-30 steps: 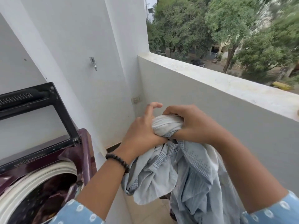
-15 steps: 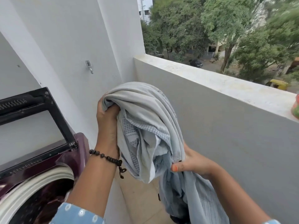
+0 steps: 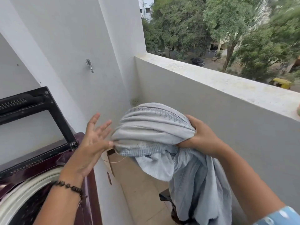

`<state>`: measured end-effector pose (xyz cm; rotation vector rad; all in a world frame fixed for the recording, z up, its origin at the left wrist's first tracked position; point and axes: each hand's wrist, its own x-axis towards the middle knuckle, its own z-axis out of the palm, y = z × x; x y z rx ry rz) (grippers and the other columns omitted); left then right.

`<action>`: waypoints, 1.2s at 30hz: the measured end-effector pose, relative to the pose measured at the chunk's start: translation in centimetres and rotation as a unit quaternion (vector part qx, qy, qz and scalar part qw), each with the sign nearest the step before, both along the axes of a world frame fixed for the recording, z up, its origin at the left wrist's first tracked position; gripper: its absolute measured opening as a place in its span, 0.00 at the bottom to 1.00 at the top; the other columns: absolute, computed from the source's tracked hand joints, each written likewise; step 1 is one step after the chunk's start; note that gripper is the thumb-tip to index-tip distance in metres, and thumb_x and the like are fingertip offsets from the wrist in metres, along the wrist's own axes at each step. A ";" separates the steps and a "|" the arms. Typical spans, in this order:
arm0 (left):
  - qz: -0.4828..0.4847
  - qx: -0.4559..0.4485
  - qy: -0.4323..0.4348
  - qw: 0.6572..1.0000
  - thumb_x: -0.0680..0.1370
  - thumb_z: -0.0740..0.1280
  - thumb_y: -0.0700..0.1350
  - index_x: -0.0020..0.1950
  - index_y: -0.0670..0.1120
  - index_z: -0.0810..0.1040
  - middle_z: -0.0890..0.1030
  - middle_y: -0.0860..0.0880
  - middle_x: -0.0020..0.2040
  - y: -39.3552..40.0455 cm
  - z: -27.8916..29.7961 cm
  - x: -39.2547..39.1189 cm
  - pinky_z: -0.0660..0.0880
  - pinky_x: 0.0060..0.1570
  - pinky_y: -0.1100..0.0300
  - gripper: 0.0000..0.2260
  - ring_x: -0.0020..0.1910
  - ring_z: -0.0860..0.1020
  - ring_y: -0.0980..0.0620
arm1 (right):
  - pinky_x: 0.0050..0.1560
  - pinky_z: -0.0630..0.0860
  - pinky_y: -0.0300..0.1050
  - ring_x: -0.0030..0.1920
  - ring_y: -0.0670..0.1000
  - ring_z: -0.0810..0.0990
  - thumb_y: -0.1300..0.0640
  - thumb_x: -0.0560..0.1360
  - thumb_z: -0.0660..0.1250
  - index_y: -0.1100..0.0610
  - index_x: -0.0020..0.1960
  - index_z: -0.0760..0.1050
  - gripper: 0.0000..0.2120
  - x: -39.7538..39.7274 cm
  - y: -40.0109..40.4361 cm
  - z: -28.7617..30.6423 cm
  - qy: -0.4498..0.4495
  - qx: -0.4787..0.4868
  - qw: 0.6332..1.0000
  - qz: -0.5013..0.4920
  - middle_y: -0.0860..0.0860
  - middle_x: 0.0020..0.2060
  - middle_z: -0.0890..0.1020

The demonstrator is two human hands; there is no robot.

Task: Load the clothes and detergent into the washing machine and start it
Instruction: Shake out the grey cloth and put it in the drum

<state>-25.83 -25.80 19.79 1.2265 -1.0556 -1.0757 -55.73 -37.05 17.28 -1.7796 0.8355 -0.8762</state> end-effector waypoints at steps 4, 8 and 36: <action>-0.062 0.005 -0.308 0.949 0.57 0.81 0.60 0.72 0.76 0.45 0.53 0.66 0.77 0.9 3.8 -2.2 0.50 0.74 0.54 0.56 0.72 0.50 0.75 | 0.47 0.77 0.49 0.48 0.49 0.80 0.48 0.60 0.73 0.45 0.57 0.72 0.26 1.1 -0.1 2.5 0.299 -0.193 0.934 0.008 0.44 0.46 0.81; -0.144 -0.004 -0.582 0.800 0.58 0.77 0.68 0.70 0.68 0.25 0.40 0.58 0.80 -1.7 2.7 -7.9 0.37 0.74 0.39 0.64 0.76 0.35 0.61 | 0.50 0.75 0.48 0.54 0.53 0.78 0.47 0.61 0.72 0.47 0.65 0.66 0.35 3.7 0.9 4.6 0.409 -0.320 0.853 0.052 0.47 0.52 0.80; 0.138 -0.192 0.325 0.916 0.64 0.75 0.48 0.63 0.43 0.75 0.76 0.43 0.56 -5.6 0.7 -5.8 0.70 0.65 0.45 0.29 0.59 0.76 0.41 | 0.59 0.76 0.48 0.61 0.52 0.79 0.62 0.61 0.77 0.52 0.68 0.69 0.37 2.6 1.5 -2.5 -0.148 0.104 0.982 0.061 0.50 0.60 0.81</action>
